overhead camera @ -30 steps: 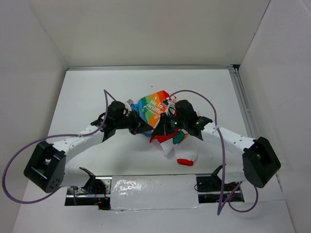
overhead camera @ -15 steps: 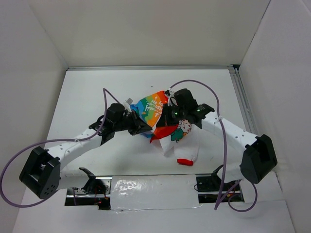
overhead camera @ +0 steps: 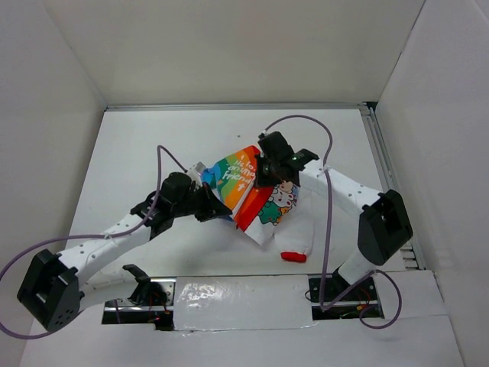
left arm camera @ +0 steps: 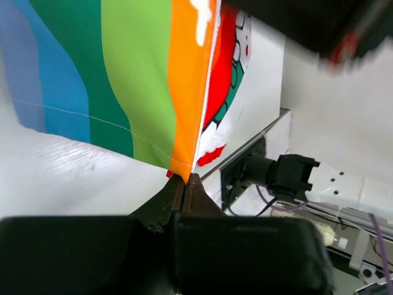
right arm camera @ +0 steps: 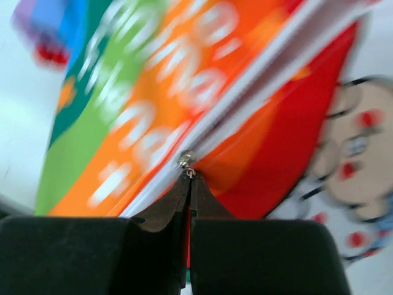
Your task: Zip up the jacket
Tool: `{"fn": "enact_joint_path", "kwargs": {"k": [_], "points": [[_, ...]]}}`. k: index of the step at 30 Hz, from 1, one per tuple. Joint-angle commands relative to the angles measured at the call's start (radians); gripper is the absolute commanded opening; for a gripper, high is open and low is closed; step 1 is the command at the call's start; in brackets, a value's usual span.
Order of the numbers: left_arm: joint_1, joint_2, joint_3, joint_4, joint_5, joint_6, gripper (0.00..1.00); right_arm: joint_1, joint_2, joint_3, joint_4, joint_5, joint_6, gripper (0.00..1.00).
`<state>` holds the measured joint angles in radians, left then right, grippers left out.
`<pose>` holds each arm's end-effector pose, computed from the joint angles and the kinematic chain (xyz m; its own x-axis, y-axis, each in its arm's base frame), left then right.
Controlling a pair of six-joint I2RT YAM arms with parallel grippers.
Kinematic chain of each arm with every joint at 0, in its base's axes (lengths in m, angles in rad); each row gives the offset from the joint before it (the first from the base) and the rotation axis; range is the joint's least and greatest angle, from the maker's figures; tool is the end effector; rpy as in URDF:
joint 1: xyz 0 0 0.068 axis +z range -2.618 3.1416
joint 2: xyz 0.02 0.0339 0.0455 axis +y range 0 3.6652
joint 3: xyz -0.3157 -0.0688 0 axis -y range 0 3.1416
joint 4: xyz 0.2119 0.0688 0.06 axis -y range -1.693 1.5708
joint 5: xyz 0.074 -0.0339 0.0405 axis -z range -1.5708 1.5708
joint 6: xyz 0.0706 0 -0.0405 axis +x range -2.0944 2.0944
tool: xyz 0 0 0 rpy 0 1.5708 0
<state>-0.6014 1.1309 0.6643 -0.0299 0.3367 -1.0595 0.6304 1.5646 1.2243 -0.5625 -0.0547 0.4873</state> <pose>0.1727 -0.1468 0.2904 -0.8668 -0.4035 -0.2930 0.0360 0.5354 -0.8438 0.2621 0.1961 0.3016 -0.8488 -0.0406 -0.5272 -0.2473 0.9117 0.3280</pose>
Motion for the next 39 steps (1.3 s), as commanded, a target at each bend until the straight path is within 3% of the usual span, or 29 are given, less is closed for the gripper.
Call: {"fn": "enact_joint_path", "kwargs": {"k": [1,11,17,18,19,21,22,23,28,30,35,39], "points": [[-0.009,-0.103,-0.067,-0.113,-0.016,0.017,0.0,-0.088,0.069,0.105,-0.013,0.271,0.011,0.0],[0.006,-0.238,-0.25,-0.166,-0.034,-0.056,0.0,-0.346,0.423,0.586,-0.054,0.403,-0.058,0.0],[0.011,-0.203,-0.26,-0.153,-0.033,-0.045,0.0,-0.388,0.483,0.655,0.027,0.325,-0.151,0.0],[0.014,-0.185,-0.246,-0.162,-0.031,-0.04,0.05,-0.387,0.473,0.649,0.041,0.284,-0.182,0.0],[0.014,-0.175,-0.214,-0.189,-0.031,-0.034,0.23,-0.385,0.441,0.629,0.056,0.232,-0.188,0.07],[0.014,-0.158,-0.177,-0.223,-0.042,-0.017,0.44,-0.374,0.393,0.58,0.088,0.104,-0.213,0.36],[0.014,-0.16,-0.142,-0.252,-0.045,-0.008,0.62,-0.368,0.337,0.526,0.113,0.073,-0.217,0.93],[0.012,-0.16,-0.118,-0.281,-0.068,-0.002,0.69,-0.364,0.3,0.503,0.121,0.059,-0.213,1.0],[0.008,-0.243,0.059,-0.539,-0.191,-0.06,0.87,-0.36,0.033,0.304,0.156,-0.002,-0.181,1.0],[0.008,-0.305,0.116,-0.608,-0.234,-0.062,0.99,-0.368,-0.111,0.183,0.197,0.025,-0.147,1.0],[0.012,-0.346,0.299,-0.759,-0.33,-0.043,0.99,-0.443,-0.372,0.025,0.15,0.131,-0.026,1.0],[0.017,-0.251,0.528,-0.924,-0.477,-0.054,0.99,-0.475,-0.594,-0.057,-0.026,0.343,0.075,1.0]]}}
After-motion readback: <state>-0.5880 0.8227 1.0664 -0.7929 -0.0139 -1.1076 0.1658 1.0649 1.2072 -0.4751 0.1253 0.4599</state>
